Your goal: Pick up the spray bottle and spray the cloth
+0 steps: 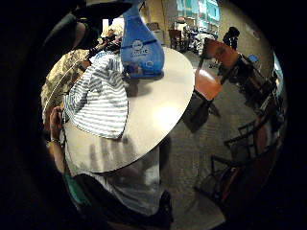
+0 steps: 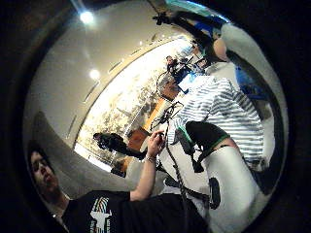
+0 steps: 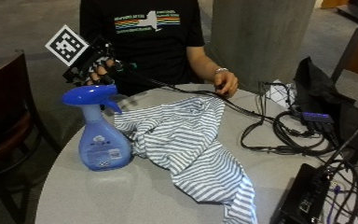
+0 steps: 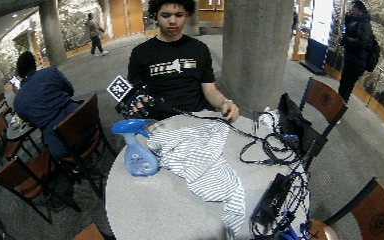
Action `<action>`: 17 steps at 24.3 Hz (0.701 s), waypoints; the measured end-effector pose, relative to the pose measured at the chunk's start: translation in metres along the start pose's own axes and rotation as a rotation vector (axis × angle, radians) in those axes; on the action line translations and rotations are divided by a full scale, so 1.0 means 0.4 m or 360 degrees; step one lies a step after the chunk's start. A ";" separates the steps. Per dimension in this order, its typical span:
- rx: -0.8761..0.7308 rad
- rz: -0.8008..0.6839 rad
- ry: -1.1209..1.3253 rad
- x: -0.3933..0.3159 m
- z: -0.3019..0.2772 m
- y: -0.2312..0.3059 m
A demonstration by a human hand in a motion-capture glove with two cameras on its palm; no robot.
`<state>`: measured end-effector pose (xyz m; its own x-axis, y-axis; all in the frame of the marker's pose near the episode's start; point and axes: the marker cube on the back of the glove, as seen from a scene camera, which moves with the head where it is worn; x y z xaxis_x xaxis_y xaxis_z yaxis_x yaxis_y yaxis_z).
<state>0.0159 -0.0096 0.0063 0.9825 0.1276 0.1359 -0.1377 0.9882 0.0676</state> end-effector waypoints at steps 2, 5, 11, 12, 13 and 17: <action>0.0040 0.0064 0.0000 0.013 0.002 -0.023; 0.0051 0.0109 0.0026 0.039 0.006 -0.062; 0.0048 0.0166 0.0070 0.080 0.014 -0.131; 0.0057 0.0178 0.0075 0.084 0.017 -0.144; 0.0063 0.0191 0.0081 0.087 0.019 -0.157; 0.0058 0.0239 0.0100 0.097 0.028 -0.186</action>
<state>0.0630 -0.0793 0.0177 0.9562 0.2800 0.0851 -0.2871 0.9539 0.0870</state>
